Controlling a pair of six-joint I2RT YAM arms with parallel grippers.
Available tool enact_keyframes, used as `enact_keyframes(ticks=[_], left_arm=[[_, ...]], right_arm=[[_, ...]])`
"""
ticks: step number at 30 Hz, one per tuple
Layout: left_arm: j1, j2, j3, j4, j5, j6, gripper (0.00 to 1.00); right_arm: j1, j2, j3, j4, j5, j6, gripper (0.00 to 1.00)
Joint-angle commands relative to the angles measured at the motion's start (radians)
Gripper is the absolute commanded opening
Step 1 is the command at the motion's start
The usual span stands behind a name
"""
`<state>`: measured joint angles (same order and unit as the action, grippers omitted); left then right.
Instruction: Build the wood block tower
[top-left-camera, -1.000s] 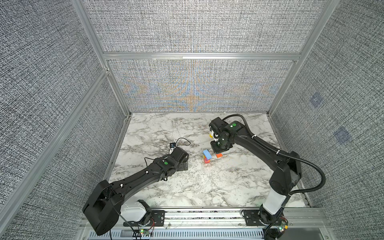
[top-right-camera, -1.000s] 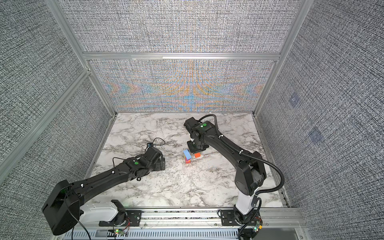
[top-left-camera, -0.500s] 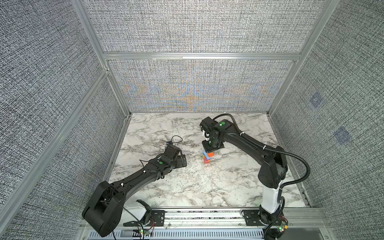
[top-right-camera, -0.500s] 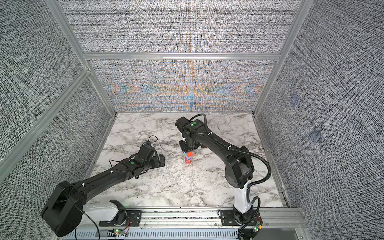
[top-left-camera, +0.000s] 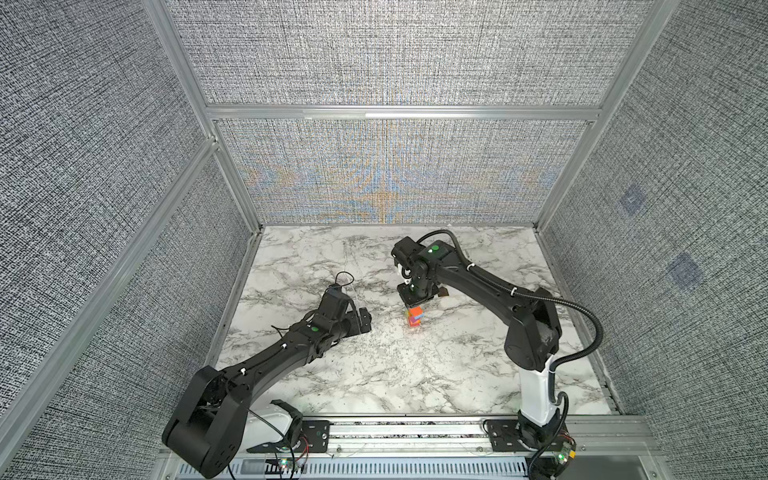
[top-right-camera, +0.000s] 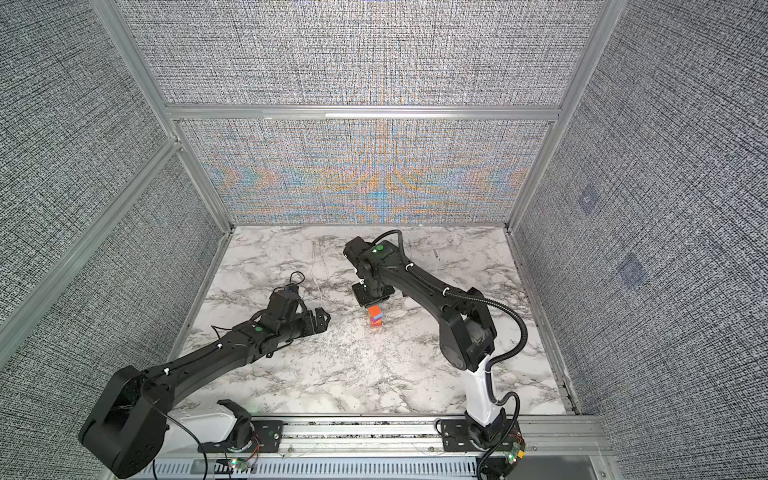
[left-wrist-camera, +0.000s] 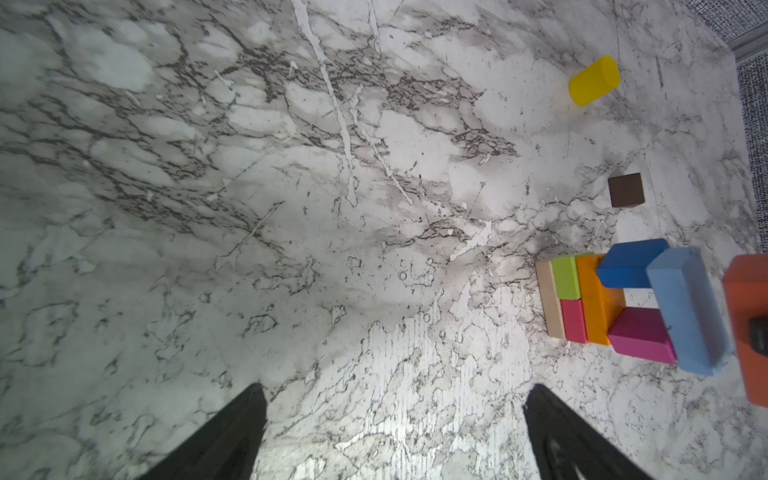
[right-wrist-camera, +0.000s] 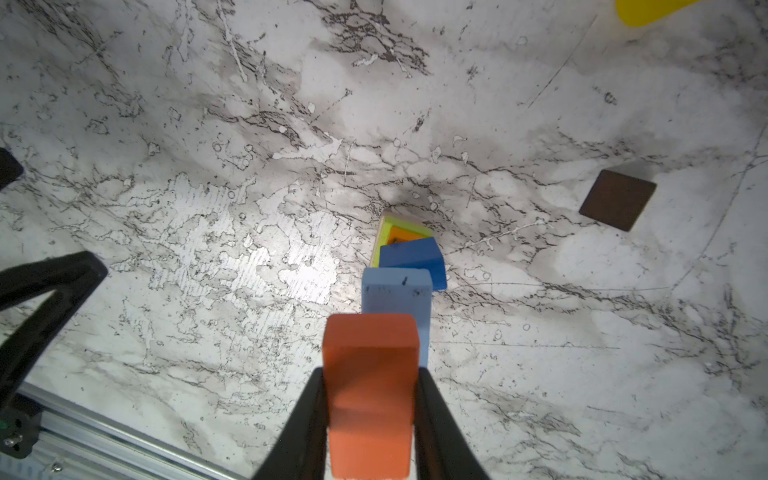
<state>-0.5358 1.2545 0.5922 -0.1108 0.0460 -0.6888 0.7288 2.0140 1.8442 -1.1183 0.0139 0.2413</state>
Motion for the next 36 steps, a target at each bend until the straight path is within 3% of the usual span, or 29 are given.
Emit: enact_keyframes(ticks=[1, 36], left_arm=[[0.004, 0.002, 0.001, 0.023, 0.008, 0.005, 0.99], [0.008, 0.021, 0.004, 0.023, 0.004, 0.000, 0.99]], right_arm=[[0.001, 0.003, 0.010, -0.032, 0.021, -0.010, 0.27], [0.000, 0.037, 0.030, -0.053, 0.052, -0.024, 0.27]])
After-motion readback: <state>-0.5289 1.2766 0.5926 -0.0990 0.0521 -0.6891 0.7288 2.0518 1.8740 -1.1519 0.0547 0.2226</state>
